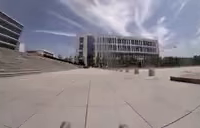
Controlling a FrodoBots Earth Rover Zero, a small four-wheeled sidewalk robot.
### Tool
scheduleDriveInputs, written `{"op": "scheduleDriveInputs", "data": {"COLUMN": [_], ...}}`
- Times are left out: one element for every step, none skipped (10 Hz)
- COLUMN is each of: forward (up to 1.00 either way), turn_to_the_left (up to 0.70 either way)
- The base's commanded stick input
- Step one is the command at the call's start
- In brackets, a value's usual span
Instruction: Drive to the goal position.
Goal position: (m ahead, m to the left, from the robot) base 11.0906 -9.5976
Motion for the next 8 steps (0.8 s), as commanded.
{"op": "scheduleDriveInputs", "data": {"forward": [0.7,0.7,0.7,0.7,0.7,0.7,0.7,0.7], "turn_to_the_left": [0.0,0.0,0.0,0.0,0.0,0.0,0.0,0.0]}}
